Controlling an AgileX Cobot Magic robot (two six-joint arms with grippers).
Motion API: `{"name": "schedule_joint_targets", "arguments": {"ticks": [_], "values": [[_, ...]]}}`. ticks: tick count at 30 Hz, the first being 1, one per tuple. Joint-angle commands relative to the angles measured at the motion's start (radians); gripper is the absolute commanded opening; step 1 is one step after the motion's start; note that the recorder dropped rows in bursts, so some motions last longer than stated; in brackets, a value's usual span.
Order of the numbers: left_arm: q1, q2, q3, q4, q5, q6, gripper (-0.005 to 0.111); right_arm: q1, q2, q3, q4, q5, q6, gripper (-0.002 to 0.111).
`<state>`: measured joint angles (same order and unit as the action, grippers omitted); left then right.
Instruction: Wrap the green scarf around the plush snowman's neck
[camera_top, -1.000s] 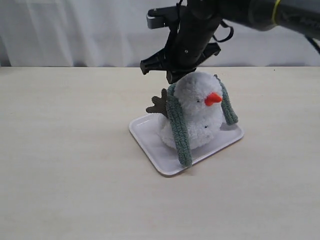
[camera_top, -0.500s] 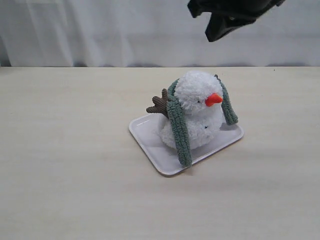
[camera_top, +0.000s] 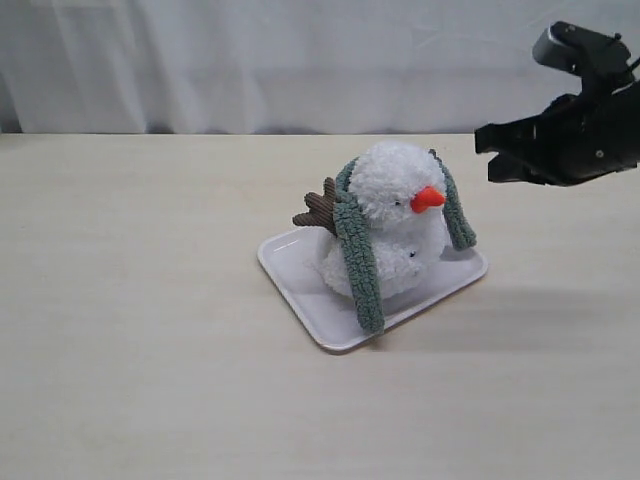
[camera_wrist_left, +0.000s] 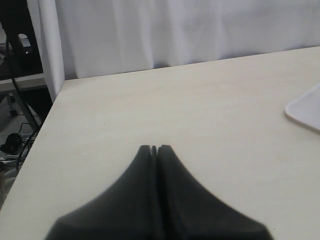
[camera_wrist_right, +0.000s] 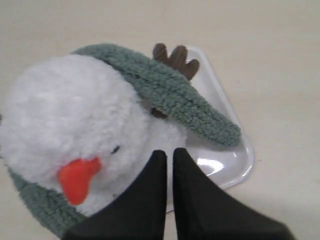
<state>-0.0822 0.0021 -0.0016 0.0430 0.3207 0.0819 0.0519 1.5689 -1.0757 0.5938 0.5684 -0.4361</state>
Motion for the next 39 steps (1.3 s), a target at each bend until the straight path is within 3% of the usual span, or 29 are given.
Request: {"name": "schedule_joint_targets", "arguments": {"ticks": [1,3,7,10,14,18,23,32,39], "values": [[-0.006,-0.002,0.002,-0.003,-0.012,0.000,0.000,-0.004,0.023,0.061,-0.003,-0.101,-0.050,0.004],[-0.006,-0.002,0.002,-0.003,-0.012,0.000,0.000,-0.004,0.049,0.067,-0.003,-0.101,-0.059,0.004],[-0.006,-0.002,0.002,-0.003,-0.012,0.000,0.000,-0.004,0.109,0.067,-0.011,-0.307,-0.102,0.004],[-0.006,-0.002,0.002,-0.003,-0.012,0.000,0.000,-0.004,0.123,0.076,-0.123,-0.405,-0.102,0.004],[-0.006,-0.002,0.002,-0.003,-0.012,0.000,0.000,-0.027,0.187,0.113,-0.105,-0.523,0.028,0.004],[-0.006,-0.002,0.002,-0.003,-0.012,0.000,0.000,-0.068,0.257,0.111,-0.105,-0.490,0.102,0.004],[-0.006,-0.002,0.002,-0.003,-0.012,0.000,0.000,-0.073,0.323,0.084,-0.108,-0.453,-0.018,0.004],[-0.006,-0.002,0.002,-0.003,-0.012,0.000,0.000,-0.077,0.542,-0.193,-0.108,-0.106,-0.005,0.004],[-0.006,-0.002,0.002,-0.003,-0.012,0.000,0.000,-0.077,0.560,-0.202,-0.111,-0.075,0.003,0.004]]}}
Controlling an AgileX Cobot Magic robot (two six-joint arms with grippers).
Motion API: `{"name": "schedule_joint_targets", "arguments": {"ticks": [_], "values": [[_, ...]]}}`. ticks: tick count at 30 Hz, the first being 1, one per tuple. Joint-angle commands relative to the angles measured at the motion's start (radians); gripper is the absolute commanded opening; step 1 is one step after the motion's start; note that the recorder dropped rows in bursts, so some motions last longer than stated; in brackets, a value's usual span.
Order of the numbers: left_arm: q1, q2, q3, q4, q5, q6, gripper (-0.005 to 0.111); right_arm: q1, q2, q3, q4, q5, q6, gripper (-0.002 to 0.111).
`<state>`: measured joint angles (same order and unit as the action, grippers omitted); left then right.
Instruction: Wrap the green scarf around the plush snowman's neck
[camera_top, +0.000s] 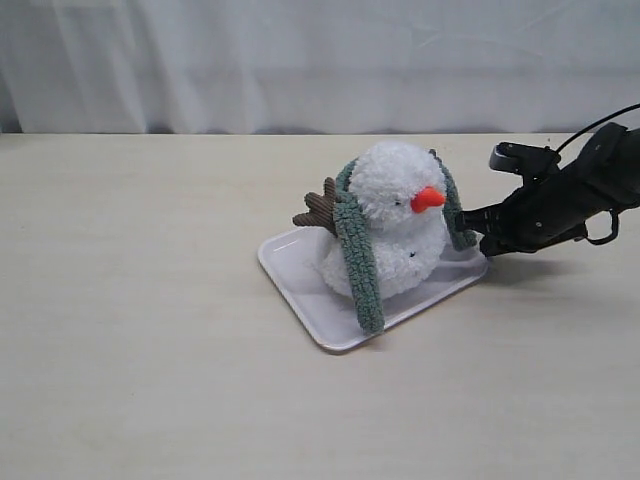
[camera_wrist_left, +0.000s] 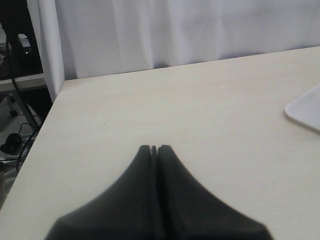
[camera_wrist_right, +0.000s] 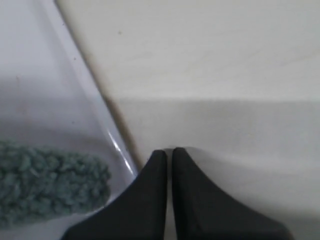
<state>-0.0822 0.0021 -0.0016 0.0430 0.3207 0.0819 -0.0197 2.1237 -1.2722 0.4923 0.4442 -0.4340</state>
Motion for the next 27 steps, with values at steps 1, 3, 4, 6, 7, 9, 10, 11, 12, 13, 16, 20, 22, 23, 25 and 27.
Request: {"name": "schedule_joint_targets", "arguments": {"ticks": [1,3,4,6,7,9,10,11,12,13,16,20,22,23,25,27], "values": [[-0.006,-0.002,0.002,-0.003,-0.012,0.000,0.000,-0.006,0.005,-0.006,-0.009,0.063,0.001,0.004],[-0.006,-0.002,0.002,-0.003,-0.012,0.000,0.000,-0.003,0.003,-0.006,-0.009,0.113,-0.019,0.004],[-0.006,-0.002,0.002,-0.003,-0.012,0.000,0.000,-0.003,0.003,-0.006,-0.009,0.134,-0.024,0.004],[-0.006,-0.002,0.002,-0.003,-0.012,0.000,0.000,-0.003,0.003,-0.006,-0.009,0.180,-0.025,0.004],[-0.006,-0.002,0.002,-0.003,-0.012,0.000,0.000,-0.003,0.003,-0.006,-0.009,0.202,-0.025,0.004],[-0.006,-0.002,0.002,-0.003,-0.012,0.000,0.000,-0.003,0.000,-0.006,-0.009,0.247,-0.036,0.004],[-0.006,-0.002,0.002,-0.003,-0.012,0.000,0.000,-0.001,-0.004,-0.006,-0.001,0.276,-0.058,0.004],[-0.006,-0.002,0.002,-0.003,-0.012,0.000,0.000,-0.001,-0.005,-0.006,0.019,0.301,-0.085,0.004],[-0.006,-0.002,0.002,-0.003,-0.012,0.000,0.000,-0.001,-0.008,-0.006,0.074,0.361,-0.143,0.004],[-0.006,-0.002,0.002,-0.003,-0.012,0.000,0.000,-0.001,-0.008,-0.003,0.100,0.376,-0.168,0.004],[-0.006,-0.002,0.002,-0.003,-0.012,0.000,0.000,-0.001,-0.008,0.068,0.275,0.361,-0.350,0.004],[-0.006,-0.002,0.002,-0.003,-0.012,0.000,0.000,-0.001,-0.009,0.122,0.299,0.418,-0.394,0.004],[-0.006,-0.002,0.002,-0.003,-0.012,0.000,0.000,-0.001,-0.009,0.141,0.367,0.481,-0.473,0.004],[-0.006,-0.002,0.002,-0.003,-0.012,0.000,0.000,-0.001,-0.009,0.149,0.424,0.505,-0.545,0.004],[-0.006,-0.002,0.002,-0.003,-0.012,0.000,0.000,-0.001,-0.036,0.152,0.458,0.486,-0.575,0.004],[-0.006,-0.002,0.002,-0.003,-0.012,0.000,0.000,-0.001,-0.100,0.162,0.427,0.437,-0.540,0.004]]}}
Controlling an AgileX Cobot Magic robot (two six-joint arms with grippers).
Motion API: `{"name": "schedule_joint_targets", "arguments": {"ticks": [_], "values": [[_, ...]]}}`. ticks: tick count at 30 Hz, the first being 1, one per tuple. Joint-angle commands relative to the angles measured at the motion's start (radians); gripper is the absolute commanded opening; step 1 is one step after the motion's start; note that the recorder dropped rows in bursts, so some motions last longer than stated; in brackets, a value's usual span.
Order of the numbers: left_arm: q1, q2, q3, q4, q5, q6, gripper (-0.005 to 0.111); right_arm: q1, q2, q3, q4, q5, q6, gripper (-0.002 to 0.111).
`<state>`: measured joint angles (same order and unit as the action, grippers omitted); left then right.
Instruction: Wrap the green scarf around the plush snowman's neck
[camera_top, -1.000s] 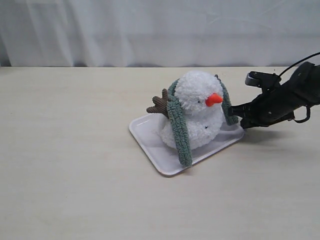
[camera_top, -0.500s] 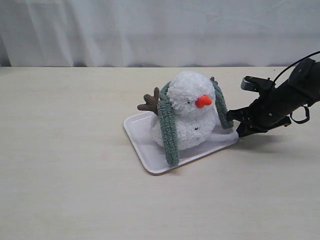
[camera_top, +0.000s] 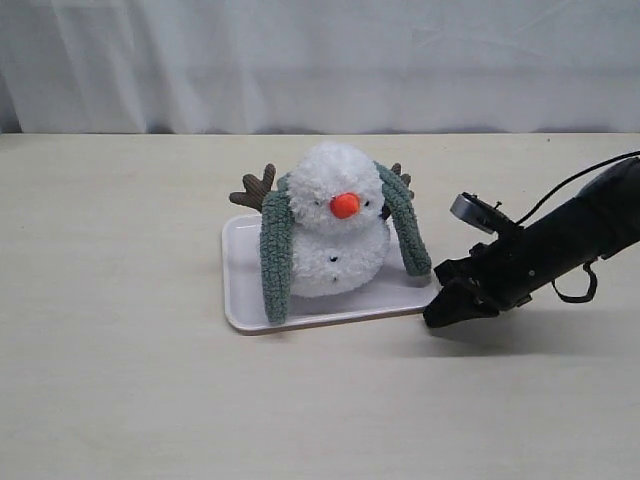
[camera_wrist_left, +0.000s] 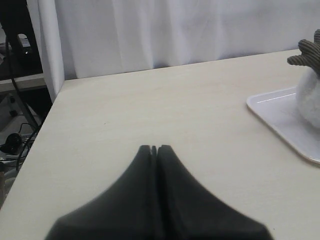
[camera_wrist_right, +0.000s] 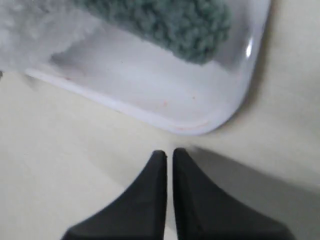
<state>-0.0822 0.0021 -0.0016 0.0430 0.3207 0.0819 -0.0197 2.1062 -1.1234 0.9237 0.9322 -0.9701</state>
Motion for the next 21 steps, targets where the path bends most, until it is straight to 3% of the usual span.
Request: {"name": "schedule_joint_targets", "arguments": {"ticks": [1,4,7,12,15,21], "values": [[-0.006,-0.002,0.002,-0.003,-0.012,0.000,0.000,-0.001,-0.112,0.027,-0.009,-0.083,0.002,0.004],[-0.006,-0.002,0.002,-0.003,-0.012,0.000,0.000,-0.001,-0.240,0.077,-0.013,-0.216,0.010,0.004],[-0.006,-0.002,0.002,-0.003,-0.012,0.000,0.000,-0.001,-0.307,0.100,0.040,-0.227,-0.016,0.009],[-0.006,-0.002,0.002,-0.003,-0.012,0.000,0.000,-0.001,-0.329,0.101,0.193,-0.111,-0.172,0.040],[-0.006,-0.002,0.002,-0.003,-0.012,0.000,0.000,-0.001,-0.329,0.101,0.213,-0.143,-0.228,0.061],[-0.006,-0.002,0.002,-0.003,-0.012,0.000,0.000,0.125,-0.327,0.106,0.180,-0.257,-0.288,0.062]]}}
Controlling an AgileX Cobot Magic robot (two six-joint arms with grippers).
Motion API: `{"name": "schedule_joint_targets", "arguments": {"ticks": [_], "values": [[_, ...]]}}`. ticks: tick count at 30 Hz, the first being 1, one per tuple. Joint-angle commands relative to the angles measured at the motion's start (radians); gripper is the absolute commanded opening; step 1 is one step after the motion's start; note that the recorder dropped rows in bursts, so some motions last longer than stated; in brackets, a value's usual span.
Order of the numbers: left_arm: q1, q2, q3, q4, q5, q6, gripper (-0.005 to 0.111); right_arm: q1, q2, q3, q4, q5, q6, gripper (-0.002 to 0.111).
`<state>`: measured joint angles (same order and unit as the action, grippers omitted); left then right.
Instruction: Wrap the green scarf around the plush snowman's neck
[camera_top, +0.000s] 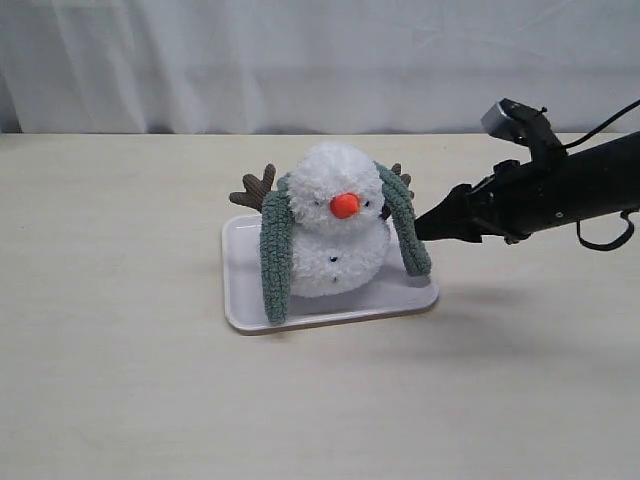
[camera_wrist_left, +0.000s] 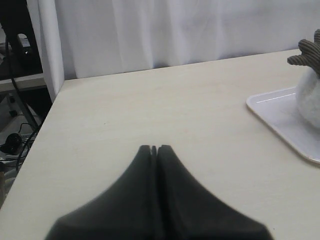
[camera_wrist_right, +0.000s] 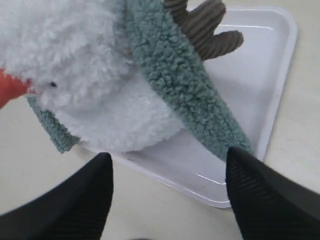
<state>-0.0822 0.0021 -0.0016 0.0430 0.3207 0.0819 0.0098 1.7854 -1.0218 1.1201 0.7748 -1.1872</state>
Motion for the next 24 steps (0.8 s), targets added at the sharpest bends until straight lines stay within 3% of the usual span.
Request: {"name": "schedule_joint_targets", "arguments": {"ticks": [1,5,9,18,24], "values": [[-0.006,-0.002,0.002,-0.003,-0.012,0.000,0.000,0.129,-0.006,0.005,-0.030,-0.161,-0.083,0.060],[-0.006,-0.002,0.002,-0.003,-0.012,0.000,0.000,0.222,-0.006,0.005,-0.173,-0.476,0.011,0.048],[-0.006,-0.002,0.002,-0.003,-0.012,0.000,0.000,0.250,-0.004,0.005,-0.201,-0.522,0.012,0.040],[-0.006,-0.002,0.002,-0.003,-0.012,0.000,0.000,0.250,0.081,0.005,-0.201,-0.568,-0.029,0.041],[-0.006,-0.002,0.002,-0.003,-0.012,0.000,0.000,0.250,0.144,0.005,-0.184,-0.600,-0.027,0.053]]}}
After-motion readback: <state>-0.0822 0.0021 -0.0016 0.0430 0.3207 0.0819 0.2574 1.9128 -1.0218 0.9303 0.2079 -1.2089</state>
